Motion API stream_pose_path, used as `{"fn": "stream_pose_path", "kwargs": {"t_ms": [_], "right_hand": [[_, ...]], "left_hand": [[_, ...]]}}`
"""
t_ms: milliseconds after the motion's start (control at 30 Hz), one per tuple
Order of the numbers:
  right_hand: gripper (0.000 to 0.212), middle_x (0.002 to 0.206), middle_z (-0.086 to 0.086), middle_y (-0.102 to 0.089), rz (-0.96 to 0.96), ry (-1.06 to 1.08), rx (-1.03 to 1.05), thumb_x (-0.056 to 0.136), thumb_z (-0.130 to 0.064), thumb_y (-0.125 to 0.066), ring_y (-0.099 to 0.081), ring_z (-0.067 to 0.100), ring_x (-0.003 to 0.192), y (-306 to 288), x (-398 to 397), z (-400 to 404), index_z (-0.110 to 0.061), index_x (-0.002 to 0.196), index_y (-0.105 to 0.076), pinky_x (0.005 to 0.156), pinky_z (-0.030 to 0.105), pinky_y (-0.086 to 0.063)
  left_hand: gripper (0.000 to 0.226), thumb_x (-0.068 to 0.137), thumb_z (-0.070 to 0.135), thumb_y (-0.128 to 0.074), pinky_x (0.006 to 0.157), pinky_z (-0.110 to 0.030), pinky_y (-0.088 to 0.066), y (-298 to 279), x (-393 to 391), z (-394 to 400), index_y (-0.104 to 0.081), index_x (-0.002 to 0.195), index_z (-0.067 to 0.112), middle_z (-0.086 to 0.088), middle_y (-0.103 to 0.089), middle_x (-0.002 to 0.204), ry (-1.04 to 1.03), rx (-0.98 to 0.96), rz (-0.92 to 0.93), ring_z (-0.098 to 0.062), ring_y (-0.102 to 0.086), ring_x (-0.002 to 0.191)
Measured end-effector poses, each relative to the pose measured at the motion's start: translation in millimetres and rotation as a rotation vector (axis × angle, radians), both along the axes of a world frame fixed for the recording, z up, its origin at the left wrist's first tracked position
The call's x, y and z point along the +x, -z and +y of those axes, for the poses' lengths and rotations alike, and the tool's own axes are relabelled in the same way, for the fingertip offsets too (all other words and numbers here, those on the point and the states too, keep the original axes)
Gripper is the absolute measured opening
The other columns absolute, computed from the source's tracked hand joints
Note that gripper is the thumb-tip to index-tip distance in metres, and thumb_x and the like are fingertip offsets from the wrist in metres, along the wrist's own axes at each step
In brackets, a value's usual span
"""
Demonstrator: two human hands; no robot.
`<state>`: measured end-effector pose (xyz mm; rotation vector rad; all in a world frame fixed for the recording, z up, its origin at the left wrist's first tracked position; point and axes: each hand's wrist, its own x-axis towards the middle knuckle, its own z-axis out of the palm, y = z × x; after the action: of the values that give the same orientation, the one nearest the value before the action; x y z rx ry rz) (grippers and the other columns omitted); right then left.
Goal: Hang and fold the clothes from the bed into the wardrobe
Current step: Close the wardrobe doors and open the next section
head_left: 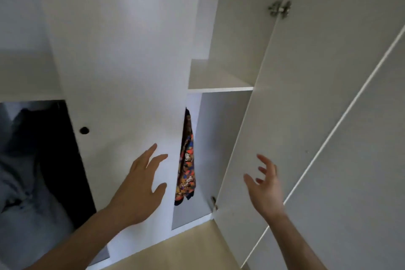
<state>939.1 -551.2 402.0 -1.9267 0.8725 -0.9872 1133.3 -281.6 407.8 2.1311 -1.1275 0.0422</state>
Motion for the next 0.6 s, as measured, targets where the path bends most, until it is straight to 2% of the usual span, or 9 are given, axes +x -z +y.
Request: {"fn": "stream_pose_path", "kwargs": {"t_ms": [67, 167, 267, 333, 400, 500, 600], "right_hand": [[0.063, 0.139, -0.002, -0.046, -0.052, 0.172, -0.066, 0.086, -0.005, -0.074, -0.052, 0.017, 0.12, -7.6, -24.2, -45.7, -0.028, 0.138, -0.049, 0.101, 0.04, -0.049], [0.078, 0.144, 0.015, -0.044, -0.106, 0.392, -0.154, 0.077, 0.002, -0.077, -0.043, 0.034, 0.134, -15.2, -46.3, -103.8, -0.008, 0.147, -0.043, 0.114, 0.046, -0.036], [0.089, 0.15, 0.023, -0.038, -0.082, 0.483, -0.09, 0.076, 0.0, -0.077, -0.034, 0.041, 0.14, -15.3, -52.9, -151.5, -0.002, 0.153, -0.033, 0.118, 0.047, -0.026], [0.096, 0.155, 0.024, -0.034, -0.018, 0.463, -0.01, 0.078, -0.004, -0.078, -0.031, 0.042, 0.144, -9.6, -54.2, -182.2, -0.001, 0.158, -0.025, 0.121, 0.046, -0.024], [0.099, 0.16, 0.021, -0.034, 0.03, 0.398, 0.105, 0.081, -0.008, -0.079, -0.033, 0.039, 0.148, -4.1, -51.8, -207.5, -0.002, 0.16, -0.019, 0.121, 0.045, -0.026], [0.084, 0.145, 0.021, -0.051, 0.017, 0.371, 0.215, 0.08, -0.009, -0.081, -0.051, 0.038, 0.134, 5.2, -40.4, -225.2, -0.004, 0.151, -0.036, 0.111, 0.046, -0.041], [0.073, 0.135, 0.025, -0.049, -0.006, 0.447, 0.209, 0.077, -0.007, -0.082, -0.052, 0.041, 0.125, 15.9, -32.5, -228.0, 0.0, 0.14, -0.045, 0.107, 0.049, -0.042]], "left_hand": [[0.067, 0.097, 0.027, -0.065, 0.111, -0.037, -0.044, -6.6, -2.9, -41.8, -0.032, 0.153, 0.039, 0.023, 0.002, 0.168, 0.037, 0.005, -0.026, -0.013, -0.016, 0.152], [0.064, 0.095, 0.025, -0.068, 0.108, -0.04, -0.045, -14.5, -11.4, -86.8, -0.039, 0.15, 0.036, 0.018, -0.007, 0.168, 0.05, 0.012, -0.02, -0.016, -0.019, 0.152], [0.06, 0.095, 0.025, -0.068, 0.111, -0.041, -0.043, -18.8, -19.7, -118.8, -0.042, 0.148, 0.034, 0.015, -0.012, 0.168, 0.058, 0.001, -0.014, -0.016, -0.019, 0.151], [0.059, 0.096, 0.025, -0.067, 0.111, -0.041, -0.043, -20.9, -23.2, -132.9, -0.042, 0.148, 0.033, 0.016, -0.012, 0.167, 0.051, 0.014, -0.009, -0.015, -0.019, 0.151], [0.058, 0.096, 0.025, -0.067, 0.116, -0.04, -0.037, -22.3, -23.3, -140.9, -0.042, 0.148, 0.032, 0.015, -0.013, 0.167, 0.05, 0.026, -0.02, -0.015, -0.017, 0.152], [0.056, 0.096, 0.025, -0.068, 0.118, -0.035, -0.032, -24.4, -17.7, -140.5, -0.044, 0.146, 0.034, 0.016, -0.015, 0.166, 0.04, 0.009, -0.046, -0.012, -0.018, 0.151], [0.054, 0.095, 0.025, -0.069, 0.117, -0.032, -0.029, -20.6, -6.8, -127.9, -0.046, 0.143, 0.037, 0.018, -0.019, 0.164, -0.017, 0.007, -0.052, -0.012, -0.021, 0.149]]}}
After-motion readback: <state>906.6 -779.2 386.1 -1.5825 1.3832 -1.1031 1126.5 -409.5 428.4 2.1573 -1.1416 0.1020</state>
